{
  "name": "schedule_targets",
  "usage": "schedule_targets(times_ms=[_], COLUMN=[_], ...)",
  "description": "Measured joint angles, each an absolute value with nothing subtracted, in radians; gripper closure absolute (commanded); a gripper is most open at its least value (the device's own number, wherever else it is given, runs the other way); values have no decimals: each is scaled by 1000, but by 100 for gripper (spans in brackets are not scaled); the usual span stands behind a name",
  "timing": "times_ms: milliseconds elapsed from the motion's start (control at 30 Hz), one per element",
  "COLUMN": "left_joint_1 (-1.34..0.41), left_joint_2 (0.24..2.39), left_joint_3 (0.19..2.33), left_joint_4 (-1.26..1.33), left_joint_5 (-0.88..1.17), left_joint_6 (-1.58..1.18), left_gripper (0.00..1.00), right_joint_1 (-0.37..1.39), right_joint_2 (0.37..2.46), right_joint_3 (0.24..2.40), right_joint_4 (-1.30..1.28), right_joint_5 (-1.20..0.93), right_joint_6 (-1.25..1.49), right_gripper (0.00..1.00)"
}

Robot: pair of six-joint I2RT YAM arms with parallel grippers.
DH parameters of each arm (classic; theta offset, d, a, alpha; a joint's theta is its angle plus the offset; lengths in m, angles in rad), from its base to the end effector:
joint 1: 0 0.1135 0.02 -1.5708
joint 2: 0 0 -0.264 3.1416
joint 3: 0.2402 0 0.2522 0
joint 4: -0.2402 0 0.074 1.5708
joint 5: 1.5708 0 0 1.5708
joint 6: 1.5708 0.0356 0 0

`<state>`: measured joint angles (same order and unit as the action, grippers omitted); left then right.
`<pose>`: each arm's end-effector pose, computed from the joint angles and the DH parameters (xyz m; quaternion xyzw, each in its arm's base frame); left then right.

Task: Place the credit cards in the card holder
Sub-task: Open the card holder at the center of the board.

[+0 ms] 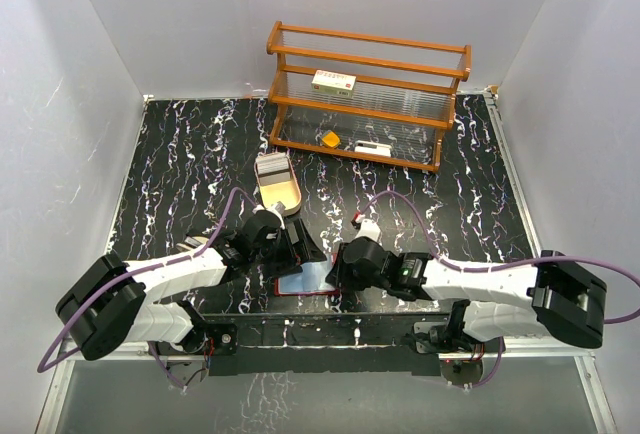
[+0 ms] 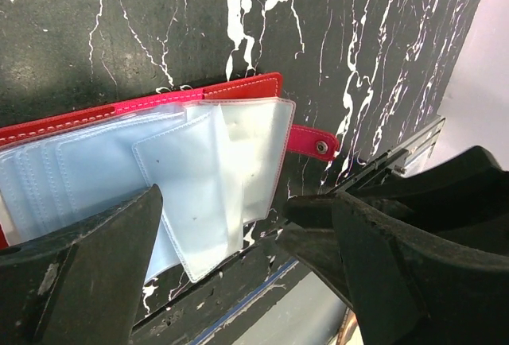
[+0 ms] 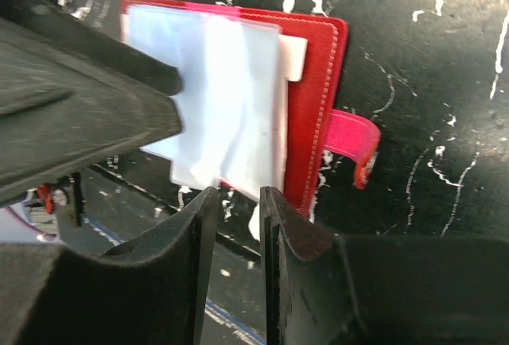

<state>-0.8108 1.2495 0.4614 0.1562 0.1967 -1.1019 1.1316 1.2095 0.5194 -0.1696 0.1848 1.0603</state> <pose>0.1602 -0.1786 0.1683 -0.0848 0.8846 -0.4183 0.1880 0.1016 0.2008 0.1682 -0.0012 0.9340 0.2687 0.2354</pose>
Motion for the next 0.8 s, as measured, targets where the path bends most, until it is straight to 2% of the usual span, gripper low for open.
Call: schedule_targets(times_ms=[267, 800], left_joint_1=[-810, -810], left_joint_2=[1250, 1272], left_joint_3=[461, 461], left_joint_4=[172, 180], left_joint_5=[199, 204], left_joint_6=[-1107, -1110], left_gripper=[14, 14], right_joint_1=[1148, 1165], right_joint_2=[1190, 1318], right_joint_3=[572, 598], right_joint_4=[-176, -141], right_joint_5=[186, 207], right_joint_6=[1061, 1079], right_gripper=[74, 71])
